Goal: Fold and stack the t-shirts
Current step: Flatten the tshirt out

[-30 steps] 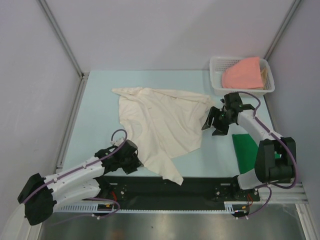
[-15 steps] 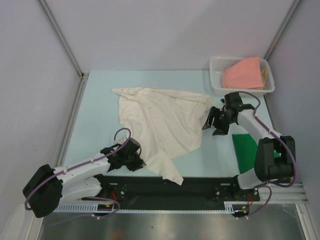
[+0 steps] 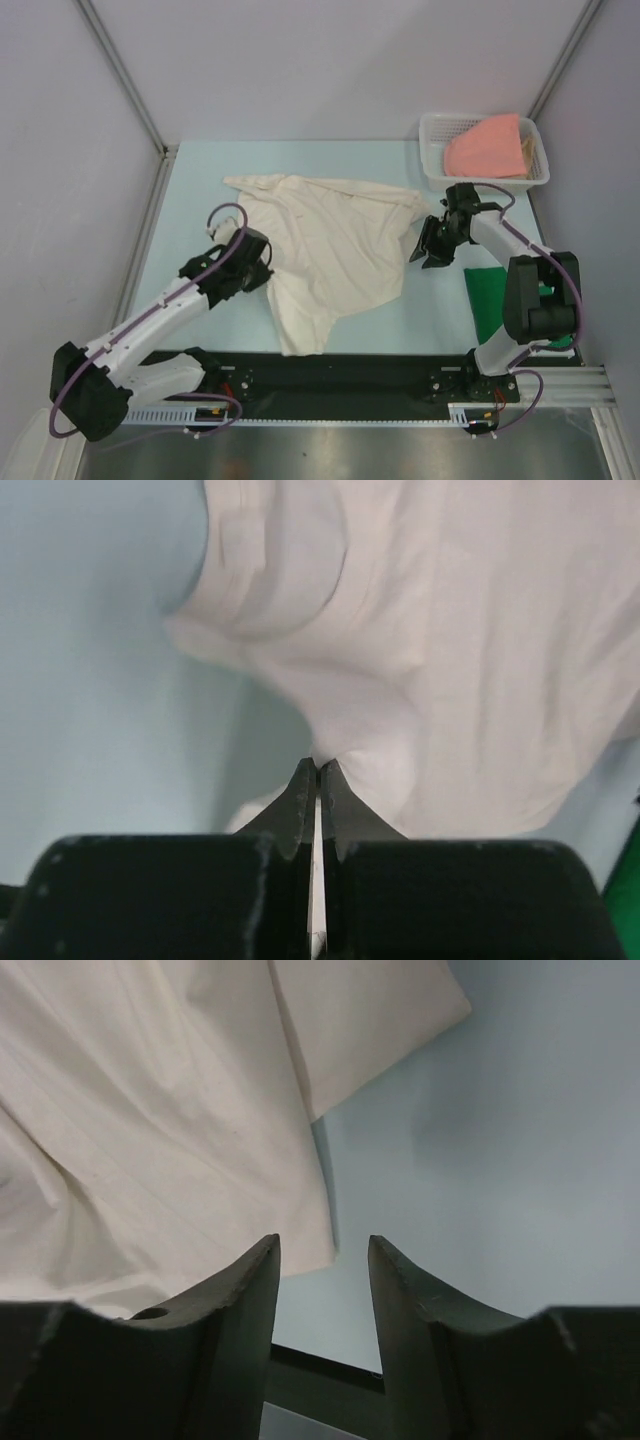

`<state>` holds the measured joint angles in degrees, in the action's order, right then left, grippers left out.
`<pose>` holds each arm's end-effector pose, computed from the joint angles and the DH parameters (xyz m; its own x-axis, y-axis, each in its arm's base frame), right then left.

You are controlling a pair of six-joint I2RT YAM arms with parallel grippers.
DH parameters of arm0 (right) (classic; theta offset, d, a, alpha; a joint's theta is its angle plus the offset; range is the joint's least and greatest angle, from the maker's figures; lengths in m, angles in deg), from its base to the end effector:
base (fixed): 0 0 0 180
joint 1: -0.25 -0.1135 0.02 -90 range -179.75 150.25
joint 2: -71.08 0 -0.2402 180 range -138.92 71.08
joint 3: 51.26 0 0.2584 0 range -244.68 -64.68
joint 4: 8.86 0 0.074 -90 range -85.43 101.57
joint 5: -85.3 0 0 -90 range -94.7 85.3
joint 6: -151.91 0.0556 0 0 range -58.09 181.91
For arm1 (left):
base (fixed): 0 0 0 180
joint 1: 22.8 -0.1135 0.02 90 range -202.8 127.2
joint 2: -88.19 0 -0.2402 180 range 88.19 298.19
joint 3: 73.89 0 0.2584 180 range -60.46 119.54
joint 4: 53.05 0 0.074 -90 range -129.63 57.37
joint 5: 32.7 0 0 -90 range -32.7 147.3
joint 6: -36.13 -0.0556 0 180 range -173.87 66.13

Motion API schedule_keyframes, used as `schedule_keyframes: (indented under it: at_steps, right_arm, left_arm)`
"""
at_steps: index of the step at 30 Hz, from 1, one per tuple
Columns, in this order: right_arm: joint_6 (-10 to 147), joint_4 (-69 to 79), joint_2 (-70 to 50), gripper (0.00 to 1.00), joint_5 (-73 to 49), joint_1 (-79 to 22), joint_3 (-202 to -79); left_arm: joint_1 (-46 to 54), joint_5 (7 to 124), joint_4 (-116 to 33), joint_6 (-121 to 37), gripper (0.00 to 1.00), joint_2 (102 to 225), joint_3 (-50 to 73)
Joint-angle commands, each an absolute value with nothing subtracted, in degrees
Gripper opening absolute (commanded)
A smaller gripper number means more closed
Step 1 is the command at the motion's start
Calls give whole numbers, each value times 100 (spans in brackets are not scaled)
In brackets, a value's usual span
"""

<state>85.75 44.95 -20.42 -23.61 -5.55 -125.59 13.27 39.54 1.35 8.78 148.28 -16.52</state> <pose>0.3110 0.0497 0.1576 -0.9414 0.2887 -0.1743 0.1966 0.8897 0.4120 0.1937 -0.1201 0.2028 -0.6910 -0.5432 -0.4769 -0.4068 0.8376 -0.3645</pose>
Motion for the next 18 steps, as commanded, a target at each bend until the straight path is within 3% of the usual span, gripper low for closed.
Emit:
schedule_keyframes:
  at_steps: [1, 8, 18]
  right_arm:
    - [8626, 4280, -2392, 45, -2236, -468, -12857]
    - [8968, 3946, -3174, 50, -2078, -292, -13227]
    - [9636, 2962, -3447, 51, -2158, -98, -12902]
  left_arm:
    - [1008, 2751, 1011, -77, 0, 14682, -932]
    - [77, 2899, 978, -227, 0, 14365, -1238]
    - [14, 3427, 643, -52, 0, 14092, -1862]
